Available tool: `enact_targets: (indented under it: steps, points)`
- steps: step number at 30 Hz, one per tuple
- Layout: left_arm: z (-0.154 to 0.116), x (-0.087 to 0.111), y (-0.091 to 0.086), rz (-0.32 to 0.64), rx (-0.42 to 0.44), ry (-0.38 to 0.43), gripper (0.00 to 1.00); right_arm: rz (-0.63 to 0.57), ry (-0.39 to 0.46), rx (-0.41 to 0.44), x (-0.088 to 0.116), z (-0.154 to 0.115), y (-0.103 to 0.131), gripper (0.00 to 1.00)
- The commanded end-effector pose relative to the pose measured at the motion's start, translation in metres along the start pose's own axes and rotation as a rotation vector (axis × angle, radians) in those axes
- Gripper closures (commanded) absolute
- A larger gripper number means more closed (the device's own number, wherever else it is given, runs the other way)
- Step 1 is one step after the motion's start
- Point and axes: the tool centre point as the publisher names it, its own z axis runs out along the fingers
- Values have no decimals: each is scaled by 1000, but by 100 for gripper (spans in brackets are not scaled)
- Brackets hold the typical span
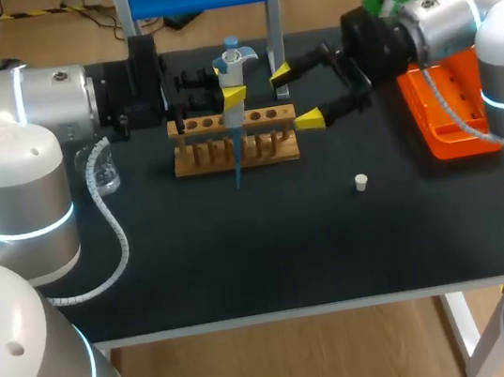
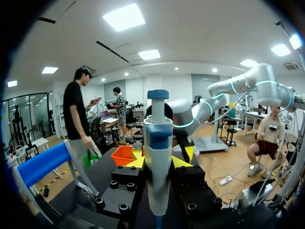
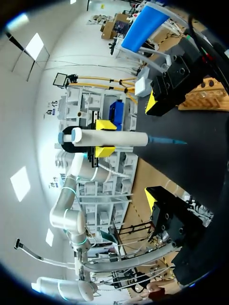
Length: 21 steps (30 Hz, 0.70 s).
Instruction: Invert the test tube, pick up the pipette, mount the tip to pipette, aspirate from beaker and dispense into the tube, eject the tip, return the pipette, and cap with the stopper.
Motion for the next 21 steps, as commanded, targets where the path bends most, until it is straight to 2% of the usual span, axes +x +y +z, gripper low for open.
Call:
enact_targets:
  steps: [1,5,21]
  points:
    - [0,1,-1,0,-1,-2,100,-1,-23,-33,7,13,-1,0]
    - [0,1,-1,0,-1,-2,100,24,-26,-80,7,25,-1,0]
    - [0,1,-1,0,-1,-2,100,38,-129,-135,-16,58,11,0]
